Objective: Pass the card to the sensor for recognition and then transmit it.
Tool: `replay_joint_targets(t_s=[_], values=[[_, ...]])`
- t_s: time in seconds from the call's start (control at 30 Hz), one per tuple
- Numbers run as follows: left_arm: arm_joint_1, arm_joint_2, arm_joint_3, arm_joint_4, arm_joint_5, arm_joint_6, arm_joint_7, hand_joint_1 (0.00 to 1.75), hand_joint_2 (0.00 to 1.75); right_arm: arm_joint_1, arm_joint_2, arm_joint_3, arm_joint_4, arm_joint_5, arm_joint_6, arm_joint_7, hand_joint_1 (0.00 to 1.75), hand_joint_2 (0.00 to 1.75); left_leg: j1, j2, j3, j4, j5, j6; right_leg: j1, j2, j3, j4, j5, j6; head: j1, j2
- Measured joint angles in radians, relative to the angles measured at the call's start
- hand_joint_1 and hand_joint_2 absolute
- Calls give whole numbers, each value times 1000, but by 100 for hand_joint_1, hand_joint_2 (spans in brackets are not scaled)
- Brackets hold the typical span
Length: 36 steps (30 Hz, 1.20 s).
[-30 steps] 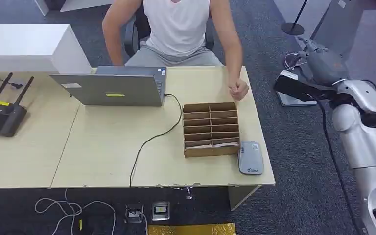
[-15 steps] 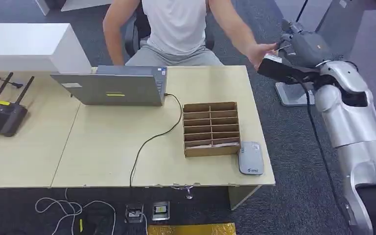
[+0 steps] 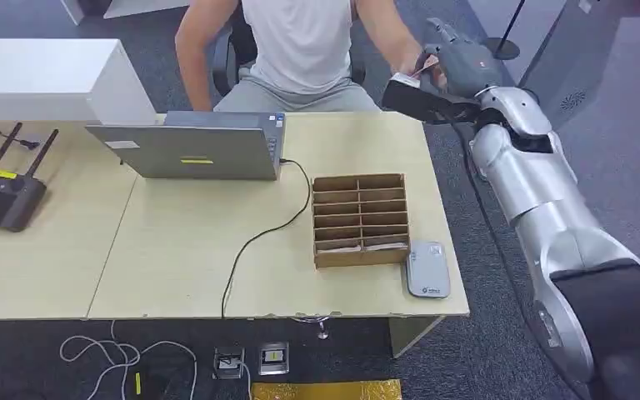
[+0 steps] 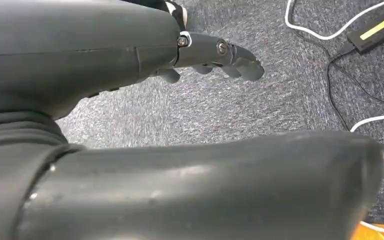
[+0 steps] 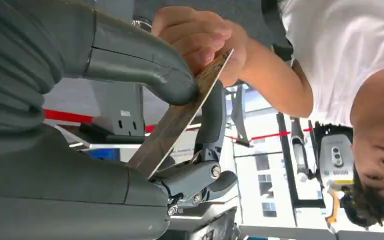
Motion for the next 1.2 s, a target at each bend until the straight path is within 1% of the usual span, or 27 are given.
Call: replay_joint_targets(t_s=[0.03,0.07,0.1,0.13,0.37,0.77,0.87,0.93,0.97,1.07,1.13,1.2], values=[[0,1,0,0,1,0,0,0,0,0,4,0,14,0,-2,1,150,175,0,0,0,0,0,0,0,0,0,0,0,0,0,0],[0,2,0,0,1,0,0,0,0,0,7,1,27,1,-3,2,150,175,0,0,0,0,0,0,0,0,0,0,0,0,0,0],[0,2,0,0,1,0,0,0,0,0,11,2,43,1,-6,3,51,175,0,0,0,0,0,0,0,0,0,0,0,0,0,0],[0,3,0,0,1,0,0,0,0,0,13,2,58,1,-9,5,0,175,0,0,0,0,0,0,0,0,0,0,0,0,0,0],[0,5,0,1,2,1,0,0,0,0,24,3,131,2,-32,17,0,175,0,0,0,0,0,0,0,0,0,0,0,0,0,0],[2,5,0,1,1,10,0,0,0,-19,28,0,157,-43,-92,6,0,175,0,0,0,0,0,0,0,1,0,0,0,0,0,0],[5,4,0,1,3,22,0,0,0,-30,29,-18,157,-128,-125,-41,0,175,0,0,0,0,0,0,0,1,0,0,0,0,0,0],[6,4,0,1,6,24,0,0,0,-38,30,-27,157,-151,-129,-56,0,175,0,0,0,0,0,0,0,1,0,0,0,0,0,0],[9,4,0,1,13,30,-4,0,0,-46,32,-34,156,-192,-126,-76,0,175,0,0,0,0,0,0,0,1,0,0,0,0,0,0],[20,3,1,1,34,49,-15,0,0,-60,38,-69,137,-321,-95,-147,0,175,0,0,0,0,0,0,0,2,0,0,0,0,0,0],[27,2,2,1,44,58,-22,0,0,-60,40,-86,113,-372,-66,-164,0,175,0,0,0,0,0,0,0,2,0,0,0,0,0,0],[34,1,3,1,52,63,-26,0,0,-54,40,-95,77,-407,-39,-166,0,175,0,0,0,0,0,0,0,1,0,0,0,0,0,0]])
